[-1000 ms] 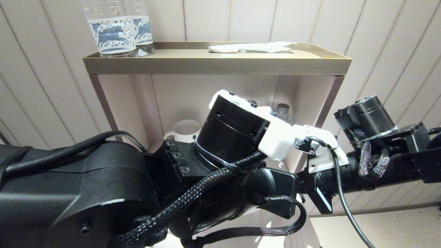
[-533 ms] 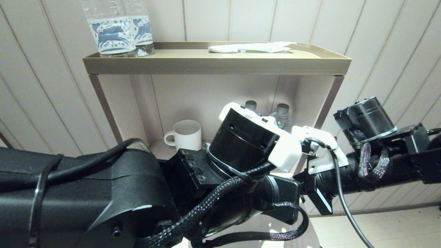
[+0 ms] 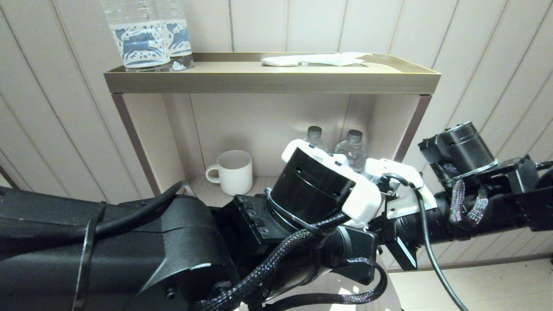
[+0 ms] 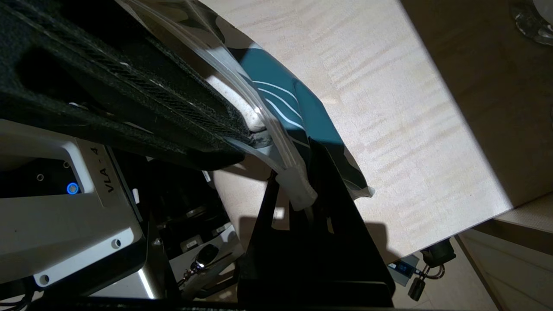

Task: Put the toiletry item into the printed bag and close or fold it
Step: Hand it to the other hand

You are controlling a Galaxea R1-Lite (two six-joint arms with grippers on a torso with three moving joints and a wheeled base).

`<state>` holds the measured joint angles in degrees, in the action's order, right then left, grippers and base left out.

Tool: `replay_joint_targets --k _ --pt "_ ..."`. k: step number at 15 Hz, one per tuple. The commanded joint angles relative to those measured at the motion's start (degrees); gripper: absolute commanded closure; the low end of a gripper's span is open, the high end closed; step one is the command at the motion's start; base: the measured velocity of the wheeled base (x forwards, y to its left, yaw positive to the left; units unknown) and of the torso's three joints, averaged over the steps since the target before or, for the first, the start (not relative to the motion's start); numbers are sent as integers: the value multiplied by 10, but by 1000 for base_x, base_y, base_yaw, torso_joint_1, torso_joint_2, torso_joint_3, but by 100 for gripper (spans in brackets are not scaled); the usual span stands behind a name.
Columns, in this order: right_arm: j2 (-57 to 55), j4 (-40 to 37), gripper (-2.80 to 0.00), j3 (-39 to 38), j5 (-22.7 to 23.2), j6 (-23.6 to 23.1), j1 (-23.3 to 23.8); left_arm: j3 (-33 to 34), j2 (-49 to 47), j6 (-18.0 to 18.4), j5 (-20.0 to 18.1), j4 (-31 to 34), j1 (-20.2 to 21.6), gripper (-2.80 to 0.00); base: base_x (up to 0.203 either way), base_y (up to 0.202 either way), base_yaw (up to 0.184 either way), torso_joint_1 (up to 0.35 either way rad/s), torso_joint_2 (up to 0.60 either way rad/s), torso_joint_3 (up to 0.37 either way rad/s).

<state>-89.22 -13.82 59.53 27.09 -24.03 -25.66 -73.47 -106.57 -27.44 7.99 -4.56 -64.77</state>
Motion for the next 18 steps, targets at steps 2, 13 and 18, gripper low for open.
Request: replay_joint_targets --k 2,13,18 --pt "0 -1 0 0 2 -1 0 -12 31 3 5 -1 3 0 0 0 0 0 0 0" --pt "1 -1 0 -1 2 -1 0 16 44 0 6 1 20 0 0 0 0 0 0 0" --pt "0 -1 0 0 2 -1 1 117 178 41 6 -2 63 -280 0 0 0 0 0 0"
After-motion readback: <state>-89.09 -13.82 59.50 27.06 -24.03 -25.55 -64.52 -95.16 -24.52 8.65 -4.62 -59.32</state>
